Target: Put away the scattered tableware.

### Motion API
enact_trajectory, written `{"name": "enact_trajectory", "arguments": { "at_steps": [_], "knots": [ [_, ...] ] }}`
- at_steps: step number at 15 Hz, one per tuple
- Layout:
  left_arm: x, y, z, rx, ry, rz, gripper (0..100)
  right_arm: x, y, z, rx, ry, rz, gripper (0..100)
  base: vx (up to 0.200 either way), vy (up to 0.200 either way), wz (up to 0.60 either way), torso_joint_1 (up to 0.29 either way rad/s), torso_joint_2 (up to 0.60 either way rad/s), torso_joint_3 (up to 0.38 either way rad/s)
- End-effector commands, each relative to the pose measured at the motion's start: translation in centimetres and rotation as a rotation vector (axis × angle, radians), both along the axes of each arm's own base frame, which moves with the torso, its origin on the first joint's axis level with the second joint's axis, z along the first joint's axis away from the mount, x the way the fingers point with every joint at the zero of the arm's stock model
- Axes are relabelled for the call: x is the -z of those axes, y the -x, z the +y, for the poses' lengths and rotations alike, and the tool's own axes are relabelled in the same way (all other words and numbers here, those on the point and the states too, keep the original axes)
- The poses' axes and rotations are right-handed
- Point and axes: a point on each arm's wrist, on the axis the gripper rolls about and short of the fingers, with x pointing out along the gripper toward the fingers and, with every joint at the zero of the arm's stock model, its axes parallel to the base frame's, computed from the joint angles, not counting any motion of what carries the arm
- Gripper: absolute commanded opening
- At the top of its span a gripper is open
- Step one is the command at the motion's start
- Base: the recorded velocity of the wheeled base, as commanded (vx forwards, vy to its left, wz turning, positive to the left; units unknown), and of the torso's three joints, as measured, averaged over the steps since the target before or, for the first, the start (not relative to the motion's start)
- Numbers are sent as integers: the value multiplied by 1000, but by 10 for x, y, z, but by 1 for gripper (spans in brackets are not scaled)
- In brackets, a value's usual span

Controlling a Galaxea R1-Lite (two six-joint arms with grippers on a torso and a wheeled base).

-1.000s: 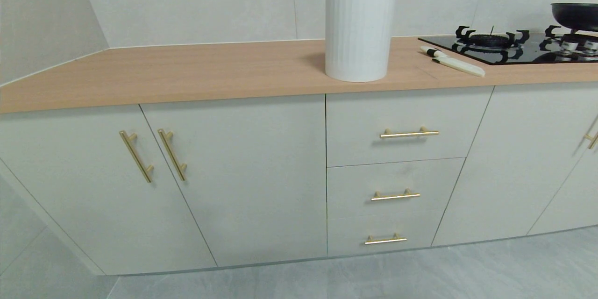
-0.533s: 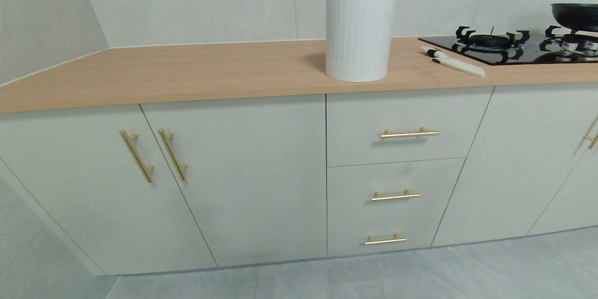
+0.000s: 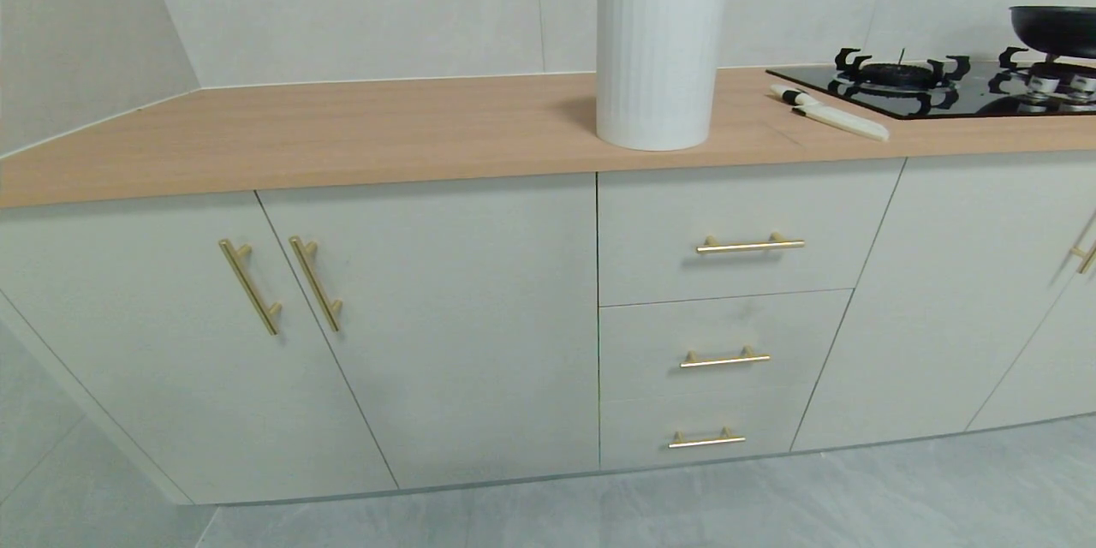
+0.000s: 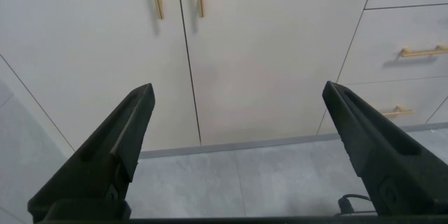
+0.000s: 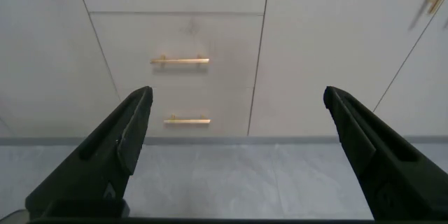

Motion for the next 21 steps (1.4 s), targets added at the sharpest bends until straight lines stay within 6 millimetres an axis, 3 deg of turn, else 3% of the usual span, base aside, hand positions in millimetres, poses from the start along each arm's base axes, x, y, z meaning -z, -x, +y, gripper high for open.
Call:
{"name": "enact_trajectory", "arguments": {
  "at_steps": [1, 11, 21],
  "knots": [
    [0, 0, 0, 0, 0, 0, 100, 2, -1, 0, 1, -2, 12, 100, 0, 0, 0, 0, 0, 0],
    [0, 0, 0, 1, 0, 0, 100, 2, -1, -1, 32, -52, 13, 100, 0, 0, 0, 0, 0, 0],
    [0, 0, 0, 0, 0, 0, 100, 2, -1, -1, 28, -52, 13, 100, 200, 0, 0, 5, 3, -1]
  ]
}}
